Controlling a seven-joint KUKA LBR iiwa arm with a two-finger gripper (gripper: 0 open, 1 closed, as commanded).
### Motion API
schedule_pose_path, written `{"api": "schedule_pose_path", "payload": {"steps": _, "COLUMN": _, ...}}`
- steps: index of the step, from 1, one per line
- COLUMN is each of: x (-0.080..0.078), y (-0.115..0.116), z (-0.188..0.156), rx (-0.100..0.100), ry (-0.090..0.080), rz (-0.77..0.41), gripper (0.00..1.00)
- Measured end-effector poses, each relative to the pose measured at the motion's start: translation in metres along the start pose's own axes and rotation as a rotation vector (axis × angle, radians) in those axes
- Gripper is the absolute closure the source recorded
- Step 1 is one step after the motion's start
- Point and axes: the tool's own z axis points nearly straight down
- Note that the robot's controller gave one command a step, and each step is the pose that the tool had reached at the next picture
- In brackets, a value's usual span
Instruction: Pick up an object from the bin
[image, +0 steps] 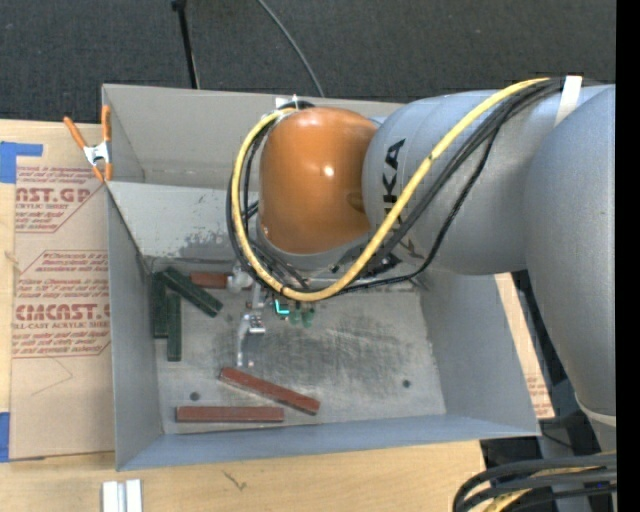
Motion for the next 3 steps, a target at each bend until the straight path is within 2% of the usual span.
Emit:
{"api": "schedule_pose_path", "payload": {"steps": 1, "x": -0.002, "y": -0.001, "z": -0.004, "rx": -0.001, "ry": -0.008, "rz": 0.001, "gripper": 0.00}}
{"api": "schedule_pose_path", "payload": {"steps": 2, "x": 0.008, "y": -0.004, "z": 0.022, "rx": -0.002, "ry": -0.014, "rz": -0.070, "gripper": 0.00}}
{"api": "schedule_pose_path", "payload": {"steps": 3, "x": 0.016, "y": -0.046, "z": 0.123, "rx": -0.006, "ry": -0.028, "rz": -0.107, "gripper": 1.00}}
